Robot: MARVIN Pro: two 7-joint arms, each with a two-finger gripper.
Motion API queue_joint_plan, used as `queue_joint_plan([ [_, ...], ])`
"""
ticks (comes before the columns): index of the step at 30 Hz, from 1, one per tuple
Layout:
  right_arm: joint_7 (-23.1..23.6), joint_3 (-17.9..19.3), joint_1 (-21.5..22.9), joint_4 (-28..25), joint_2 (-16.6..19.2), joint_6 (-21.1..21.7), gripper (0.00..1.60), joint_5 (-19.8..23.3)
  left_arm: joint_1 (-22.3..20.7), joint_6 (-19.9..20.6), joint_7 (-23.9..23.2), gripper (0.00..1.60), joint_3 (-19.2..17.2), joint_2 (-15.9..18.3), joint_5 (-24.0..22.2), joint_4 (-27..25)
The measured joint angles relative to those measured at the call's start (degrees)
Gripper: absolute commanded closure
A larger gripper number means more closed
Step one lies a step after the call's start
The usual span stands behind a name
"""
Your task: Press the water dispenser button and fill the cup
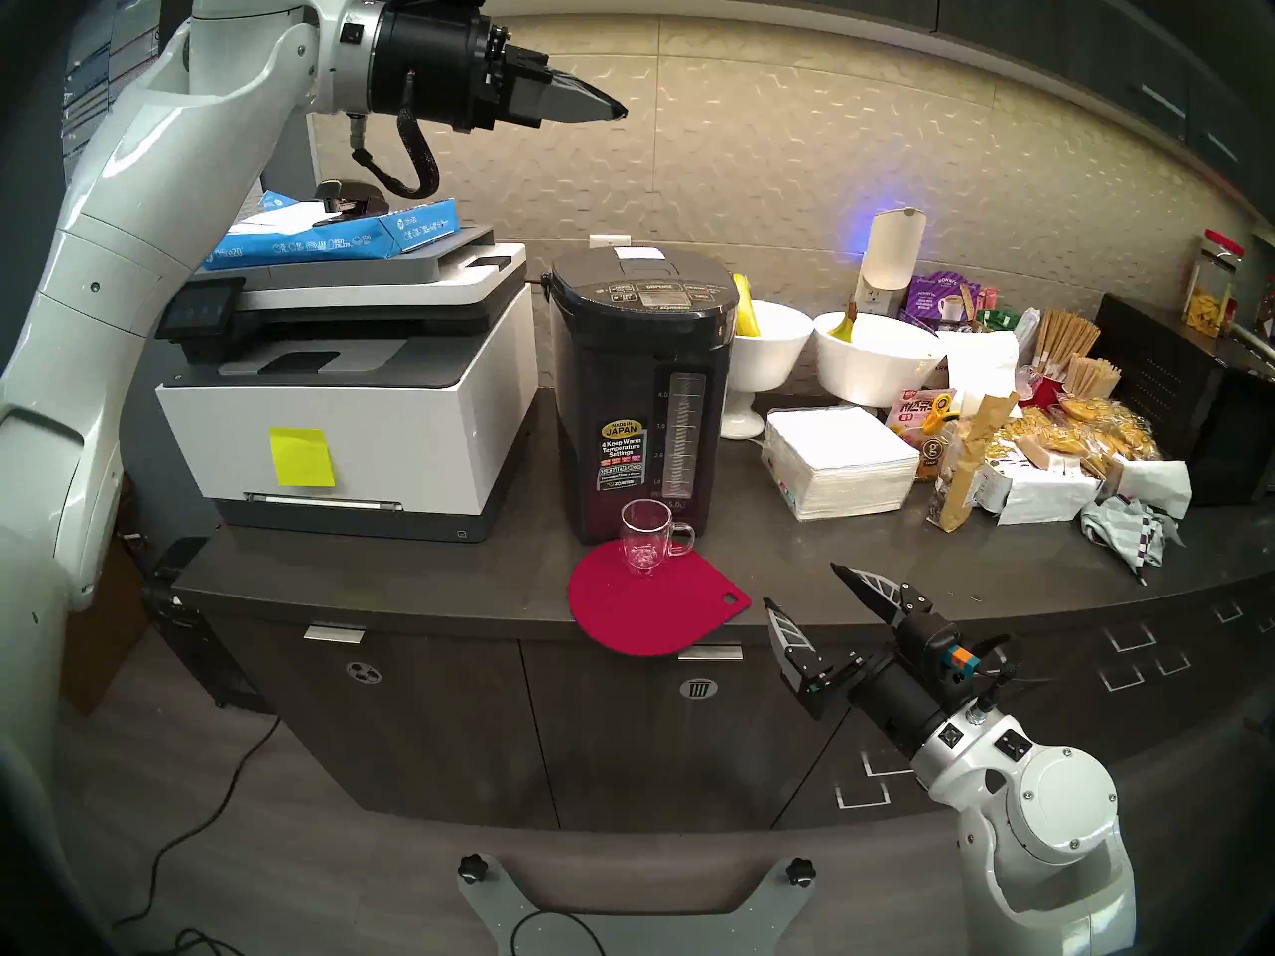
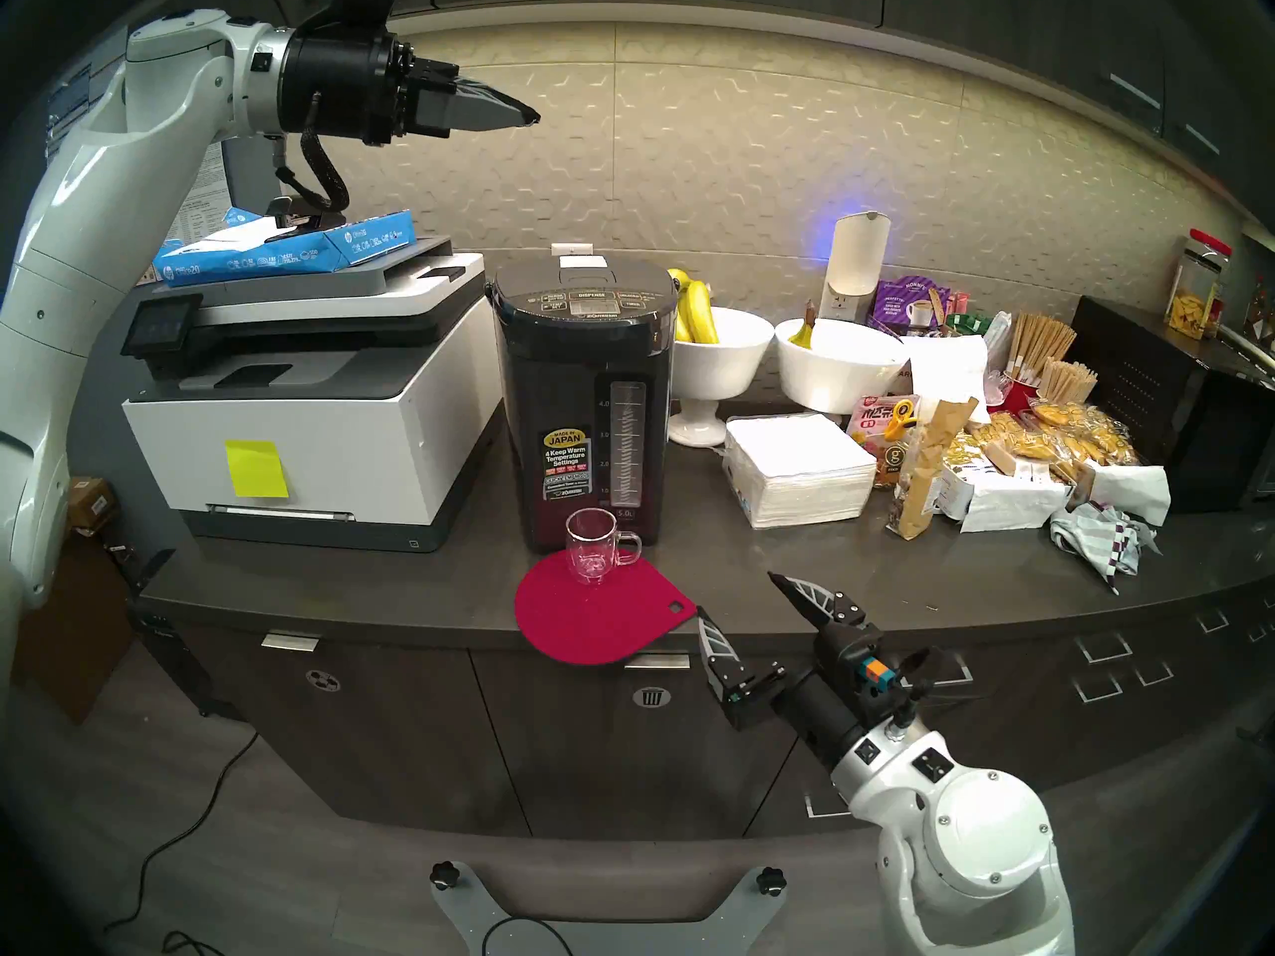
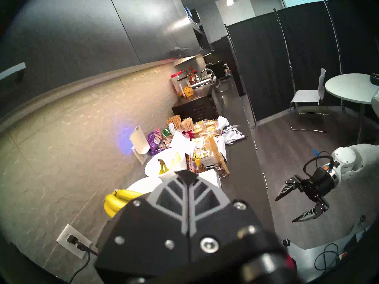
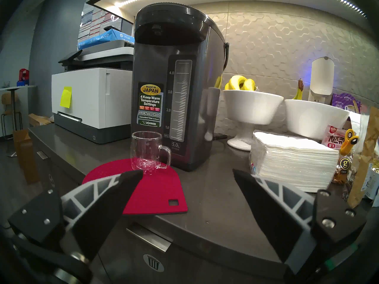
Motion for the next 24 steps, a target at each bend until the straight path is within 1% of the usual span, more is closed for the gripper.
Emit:
queue_joint_plan([
  [6,0.0,0.0,0.0,0.0,0.0,0.0,0.0,0.0,0.4,1.3,-0.2,1.6,0.7,0.7,0.2,-1.1],
  [12,0.0,0.0,0.0,0.0,0.0,0.0,0.0,0.0,0.3,2.1,-1.1,1.6,2.3,1.1,1.1,-1.0],
  [18,0.0,0.0,0.0,0.0,0.0,0.0,0.0,0.0,-0.4,2.6,-1.0,1.6,4.1,0.9,2.2,1.1],
  [24,0.0,0.0,0.0,0.0,0.0,0.0,0.0,0.0,-2.0,2.7,-1.0,1.6,5.6,0.0,2.8,4.2],
])
